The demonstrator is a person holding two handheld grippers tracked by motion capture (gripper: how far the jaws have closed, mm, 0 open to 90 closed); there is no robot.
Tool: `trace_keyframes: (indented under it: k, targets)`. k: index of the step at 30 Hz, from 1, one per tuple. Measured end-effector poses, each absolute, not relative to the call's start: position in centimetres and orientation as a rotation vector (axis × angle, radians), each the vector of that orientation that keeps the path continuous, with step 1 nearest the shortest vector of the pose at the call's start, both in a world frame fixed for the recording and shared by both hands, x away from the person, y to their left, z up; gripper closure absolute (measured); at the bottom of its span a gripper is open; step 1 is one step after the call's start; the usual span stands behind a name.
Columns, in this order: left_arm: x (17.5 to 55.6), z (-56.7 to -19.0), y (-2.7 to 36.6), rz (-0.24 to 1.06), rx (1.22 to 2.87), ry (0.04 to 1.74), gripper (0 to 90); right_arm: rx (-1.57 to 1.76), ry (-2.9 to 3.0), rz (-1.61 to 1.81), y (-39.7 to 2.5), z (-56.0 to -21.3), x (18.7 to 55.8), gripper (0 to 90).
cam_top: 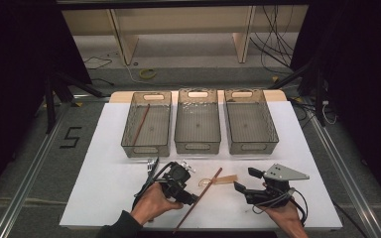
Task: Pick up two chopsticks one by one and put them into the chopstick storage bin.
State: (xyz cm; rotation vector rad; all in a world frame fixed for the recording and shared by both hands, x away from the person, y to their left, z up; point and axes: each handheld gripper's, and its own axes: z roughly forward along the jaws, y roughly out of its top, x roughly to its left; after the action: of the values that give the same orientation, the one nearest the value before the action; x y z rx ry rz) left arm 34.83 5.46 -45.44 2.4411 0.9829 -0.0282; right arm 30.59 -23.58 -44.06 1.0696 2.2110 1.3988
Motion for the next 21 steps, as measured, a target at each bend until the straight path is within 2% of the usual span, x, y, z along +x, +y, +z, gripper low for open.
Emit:
trace_keyframes:
  k: [14, 21]
  targets:
    - [34.0, -46.6, 3.8, -0.049, 2.538, 0.899, 55.7, 1.069, 2.213, 1.399, -23.6, -44.1, 30.6, 28.0]
    - [33.6, -46.6, 3.2, 0.033, 2.581, 0.854, 65.0, 1.068, 2.214, 1.398, -23.5, -44.1, 30.6, 28.0]
